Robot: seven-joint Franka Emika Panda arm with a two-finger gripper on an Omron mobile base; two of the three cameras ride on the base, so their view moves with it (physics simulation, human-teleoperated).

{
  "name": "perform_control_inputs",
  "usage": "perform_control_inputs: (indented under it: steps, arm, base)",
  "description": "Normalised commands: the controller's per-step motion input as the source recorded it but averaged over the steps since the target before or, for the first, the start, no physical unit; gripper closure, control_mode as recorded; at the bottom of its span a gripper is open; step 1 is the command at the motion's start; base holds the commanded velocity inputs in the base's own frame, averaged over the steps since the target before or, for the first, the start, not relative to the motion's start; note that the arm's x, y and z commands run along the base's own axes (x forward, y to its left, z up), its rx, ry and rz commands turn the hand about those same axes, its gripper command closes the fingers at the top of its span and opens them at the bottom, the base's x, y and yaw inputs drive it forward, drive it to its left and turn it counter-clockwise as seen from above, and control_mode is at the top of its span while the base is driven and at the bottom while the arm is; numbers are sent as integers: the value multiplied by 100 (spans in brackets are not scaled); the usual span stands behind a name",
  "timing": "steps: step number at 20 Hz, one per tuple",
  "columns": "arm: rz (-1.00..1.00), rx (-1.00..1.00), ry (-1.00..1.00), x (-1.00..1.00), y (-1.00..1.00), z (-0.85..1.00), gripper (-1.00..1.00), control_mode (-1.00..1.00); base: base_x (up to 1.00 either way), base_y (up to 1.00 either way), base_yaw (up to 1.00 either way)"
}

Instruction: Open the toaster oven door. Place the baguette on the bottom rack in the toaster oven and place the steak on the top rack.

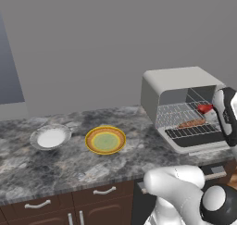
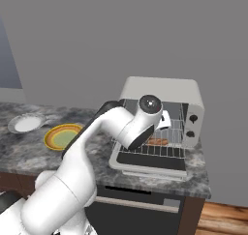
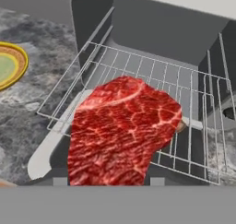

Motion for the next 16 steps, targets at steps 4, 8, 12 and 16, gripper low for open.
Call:
perform_control_inputs:
  steps: [4, 8, 12, 16]
  arm:
    - [-3, 0, 7, 25, 0, -39, 100, -100]
    - [-4, 0, 7, 24, 0, -31, 100, -100]
    - [-5, 0, 3, 18, 0, -12, 100, -100]
    - [-6, 1, 0, 15, 0, 0, 100, -100]
  base:
    - [0, 0, 0]
    - [0, 0, 0]
    - [0, 0, 0]
    - [0, 0, 0]
